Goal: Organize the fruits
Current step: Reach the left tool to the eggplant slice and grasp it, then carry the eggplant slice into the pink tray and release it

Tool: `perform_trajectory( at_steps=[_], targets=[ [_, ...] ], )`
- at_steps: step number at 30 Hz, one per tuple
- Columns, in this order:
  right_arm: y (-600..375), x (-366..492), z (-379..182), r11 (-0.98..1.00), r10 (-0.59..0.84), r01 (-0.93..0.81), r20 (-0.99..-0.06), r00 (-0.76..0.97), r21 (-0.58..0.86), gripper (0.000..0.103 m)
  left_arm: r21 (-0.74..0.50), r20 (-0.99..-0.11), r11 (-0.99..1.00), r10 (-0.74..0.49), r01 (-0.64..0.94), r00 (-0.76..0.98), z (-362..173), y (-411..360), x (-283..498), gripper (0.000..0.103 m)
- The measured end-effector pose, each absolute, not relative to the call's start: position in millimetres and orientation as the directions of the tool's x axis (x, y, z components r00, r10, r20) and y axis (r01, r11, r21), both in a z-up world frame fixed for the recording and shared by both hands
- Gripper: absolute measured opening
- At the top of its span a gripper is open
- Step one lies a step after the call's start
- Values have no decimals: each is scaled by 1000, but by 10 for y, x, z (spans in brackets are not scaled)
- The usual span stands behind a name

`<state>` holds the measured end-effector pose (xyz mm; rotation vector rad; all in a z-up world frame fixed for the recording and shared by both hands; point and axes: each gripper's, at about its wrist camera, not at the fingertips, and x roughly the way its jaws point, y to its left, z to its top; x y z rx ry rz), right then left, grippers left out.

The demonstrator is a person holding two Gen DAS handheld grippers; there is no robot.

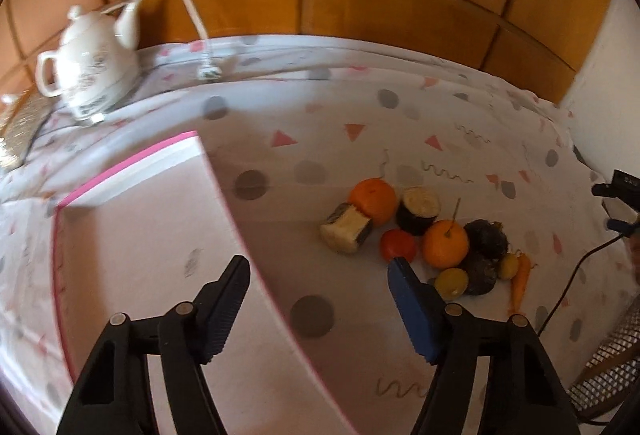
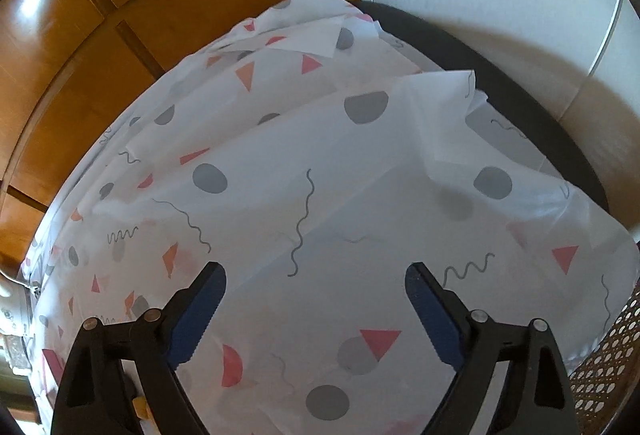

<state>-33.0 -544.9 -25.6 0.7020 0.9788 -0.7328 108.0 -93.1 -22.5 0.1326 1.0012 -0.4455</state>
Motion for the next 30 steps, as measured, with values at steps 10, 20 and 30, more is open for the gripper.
perform_trajectory(
  at_steps=[10, 20, 30],
  targets=[
    [-5469, -319, -282, 563, -204, 801, -905, 373, 203, 93, -52, -880, 840, -295, 540, 374, -506, -1295, 1420, 47],
    [-5405, -203, -311, 609, -202, 773, -909, 364, 175, 86, -112, -856, 845, -350, 523, 382, -493, -1284, 1443, 39],
    [-5111, -13, -236, 739, -197, 661, -897, 396, 129, 72, -220, -792, 933, -340, 284, 507, -126, -428, 1257, 39]
  ],
)
